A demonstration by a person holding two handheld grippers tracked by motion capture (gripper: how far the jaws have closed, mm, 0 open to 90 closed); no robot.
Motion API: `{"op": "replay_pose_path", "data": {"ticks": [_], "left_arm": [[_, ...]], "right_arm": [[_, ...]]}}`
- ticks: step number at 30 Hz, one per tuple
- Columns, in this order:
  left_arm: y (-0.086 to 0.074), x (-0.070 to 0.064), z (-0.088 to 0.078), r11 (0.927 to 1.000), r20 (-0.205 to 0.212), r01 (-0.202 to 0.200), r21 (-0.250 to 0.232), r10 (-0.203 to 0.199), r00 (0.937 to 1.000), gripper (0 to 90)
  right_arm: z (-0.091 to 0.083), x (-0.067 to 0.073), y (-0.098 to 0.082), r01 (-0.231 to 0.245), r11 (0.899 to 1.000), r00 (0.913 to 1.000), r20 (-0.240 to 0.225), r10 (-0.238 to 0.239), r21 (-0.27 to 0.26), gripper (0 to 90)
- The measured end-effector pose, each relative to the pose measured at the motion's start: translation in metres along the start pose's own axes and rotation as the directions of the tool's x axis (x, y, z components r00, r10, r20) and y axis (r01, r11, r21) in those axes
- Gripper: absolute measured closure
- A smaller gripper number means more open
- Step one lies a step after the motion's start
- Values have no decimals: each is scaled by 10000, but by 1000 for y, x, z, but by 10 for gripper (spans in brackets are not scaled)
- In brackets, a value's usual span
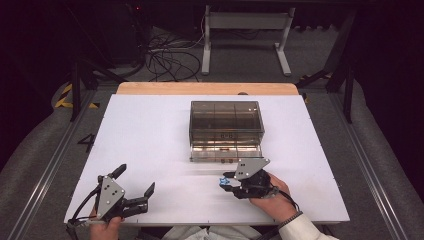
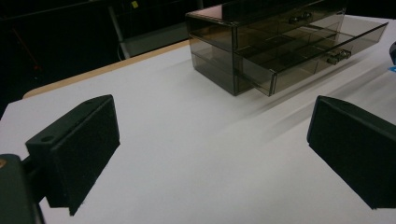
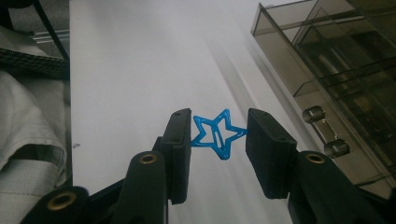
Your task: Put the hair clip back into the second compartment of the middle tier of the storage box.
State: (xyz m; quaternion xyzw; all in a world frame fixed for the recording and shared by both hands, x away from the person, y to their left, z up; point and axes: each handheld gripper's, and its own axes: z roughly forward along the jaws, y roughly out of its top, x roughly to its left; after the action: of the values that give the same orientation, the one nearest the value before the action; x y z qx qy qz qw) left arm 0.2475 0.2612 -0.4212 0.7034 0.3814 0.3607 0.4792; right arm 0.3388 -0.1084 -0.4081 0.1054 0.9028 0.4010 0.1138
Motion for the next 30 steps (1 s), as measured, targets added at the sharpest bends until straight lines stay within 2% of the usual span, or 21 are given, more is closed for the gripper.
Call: {"op": "replay_pose_path", "data": {"ticks": [9,23,30], "left_arm": [[0,0,0,10000,-5,-6,4,6,10000,31],[0,0,1,10000,-19,-12,24,12,10000,30],[0,0,0,10000,-29,-8,7,8,10000,31]], "right_arm": [[-15,3,6,-1,9988,9986,525,27,-497,616],[-36,1,17,30,9965,9936,1128,64,-834,616],[-39,1,21,54,9957,9906,1365,73,-927,616]]}}
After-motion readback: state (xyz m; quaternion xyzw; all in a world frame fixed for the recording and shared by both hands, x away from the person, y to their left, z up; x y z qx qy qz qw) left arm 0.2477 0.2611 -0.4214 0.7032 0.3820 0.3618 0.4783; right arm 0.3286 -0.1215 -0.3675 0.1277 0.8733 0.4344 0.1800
